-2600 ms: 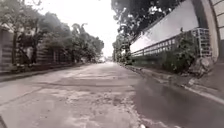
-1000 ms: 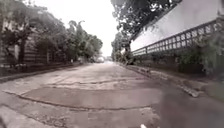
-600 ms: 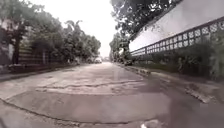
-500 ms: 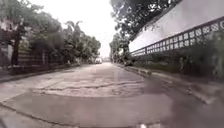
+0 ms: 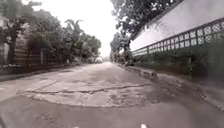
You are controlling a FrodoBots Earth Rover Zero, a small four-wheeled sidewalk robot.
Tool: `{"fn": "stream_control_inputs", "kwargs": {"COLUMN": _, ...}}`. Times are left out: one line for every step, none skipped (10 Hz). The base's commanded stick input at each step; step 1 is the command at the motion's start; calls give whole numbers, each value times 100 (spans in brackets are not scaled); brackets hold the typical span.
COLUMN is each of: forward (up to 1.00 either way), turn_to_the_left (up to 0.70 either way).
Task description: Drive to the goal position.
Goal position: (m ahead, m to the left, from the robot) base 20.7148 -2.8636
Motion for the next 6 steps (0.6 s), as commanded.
{"fn": "stream_control_inputs", "kwargs": {"forward": 70, "turn_to_the_left": 0}}
{"fn": "stream_control_inputs", "kwargs": {"forward": 70, "turn_to_the_left": 0}}
{"fn": "stream_control_inputs", "kwargs": {"forward": 70, "turn_to_the_left": 0}}
{"fn": "stream_control_inputs", "kwargs": {"forward": 70, "turn_to_the_left": 0}}
{"fn": "stream_control_inputs", "kwargs": {"forward": 70, "turn_to_the_left": 0}}
{"fn": "stream_control_inputs", "kwargs": {"forward": 70, "turn_to_the_left": 0}}
